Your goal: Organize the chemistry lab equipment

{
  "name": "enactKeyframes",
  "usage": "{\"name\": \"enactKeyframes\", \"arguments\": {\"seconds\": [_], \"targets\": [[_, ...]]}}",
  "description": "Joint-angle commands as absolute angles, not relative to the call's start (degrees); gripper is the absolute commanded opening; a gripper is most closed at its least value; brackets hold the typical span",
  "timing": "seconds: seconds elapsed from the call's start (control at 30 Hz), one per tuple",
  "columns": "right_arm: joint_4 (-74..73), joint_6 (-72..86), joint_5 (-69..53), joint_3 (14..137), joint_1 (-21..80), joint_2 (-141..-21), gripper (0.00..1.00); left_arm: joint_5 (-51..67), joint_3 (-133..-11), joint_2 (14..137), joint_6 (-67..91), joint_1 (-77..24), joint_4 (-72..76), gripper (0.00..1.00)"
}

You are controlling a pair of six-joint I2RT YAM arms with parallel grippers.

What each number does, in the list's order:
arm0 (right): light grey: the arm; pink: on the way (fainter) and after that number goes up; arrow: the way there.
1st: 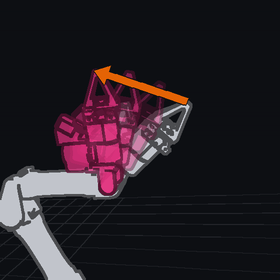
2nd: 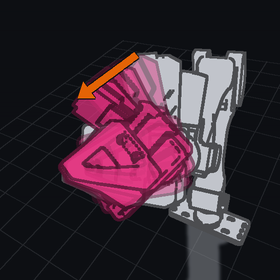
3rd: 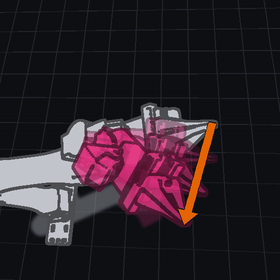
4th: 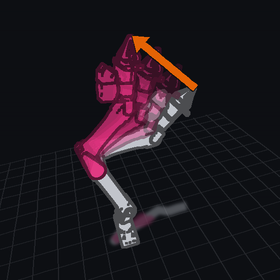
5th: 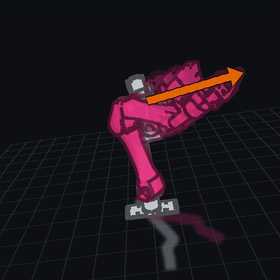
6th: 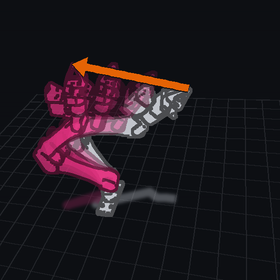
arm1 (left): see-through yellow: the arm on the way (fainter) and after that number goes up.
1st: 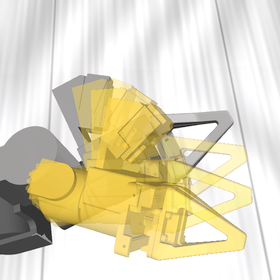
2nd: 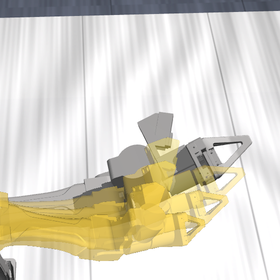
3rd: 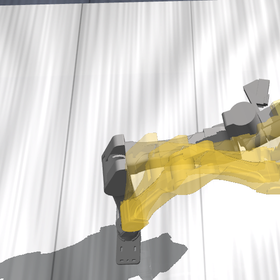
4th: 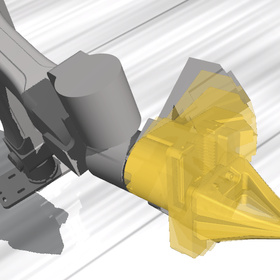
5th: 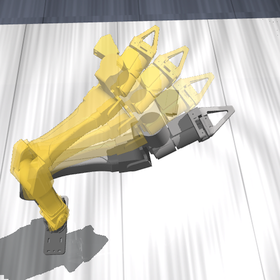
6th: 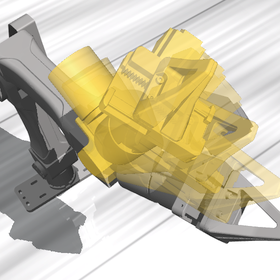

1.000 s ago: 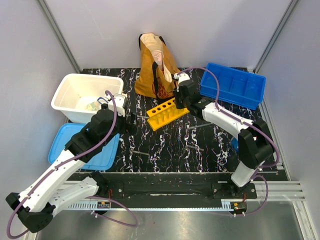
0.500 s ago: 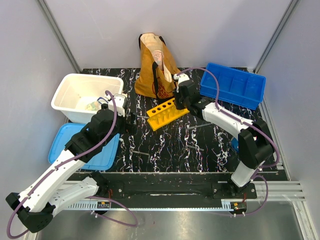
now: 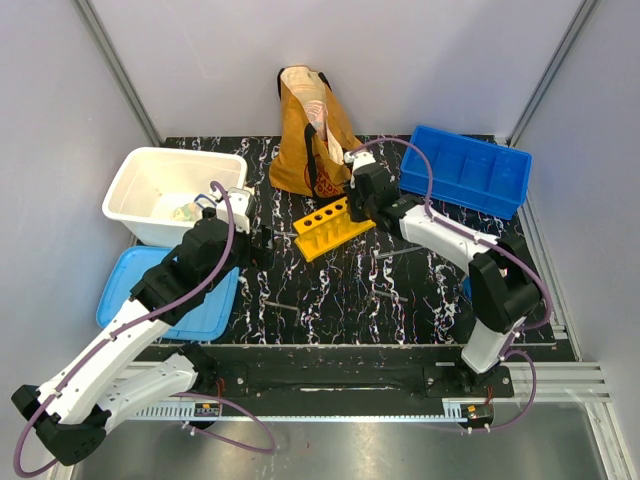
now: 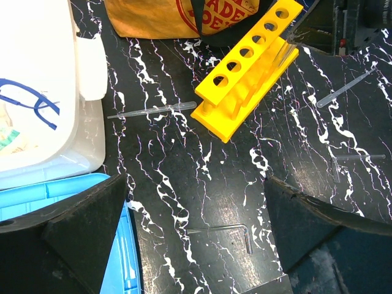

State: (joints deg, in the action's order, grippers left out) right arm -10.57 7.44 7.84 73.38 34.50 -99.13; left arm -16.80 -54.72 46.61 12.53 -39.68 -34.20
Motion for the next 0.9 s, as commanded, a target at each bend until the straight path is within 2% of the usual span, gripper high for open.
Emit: {"name": "enactKeyframes", "arguments": {"seconds": [0.0,0.17,0.4,0.6,0.87], "targets": [[-6.5,5.9,8.3,73.3,35.2,-101.1,0.22,-18.5,-54.8,46.4,12.6,-39.7,-32.0,0.99],[-5.7,5.2,9.3,73.0,35.5,-102.6,0.26,-18.8,-54.8,46.3,12.5,-39.6,-32.0,0.99],[-9.7,7.0,9.5,75.0,35.7,-99.4,0.41,-19.1,-54.8,46.1,12.4,-39.7,-32.0,0.99],[-20.8,15.7,9.6,77.3,35.7,-93.0,0.43,-19.9,-54.5,45.5,11.7,-39.7,-32.0,0.99],[-37.5,25.7,7.7,71.1,35.7,-87.1,0.46,-19.6,-54.4,44.6,11.3,-39.7,-31.7,0.99]]}}
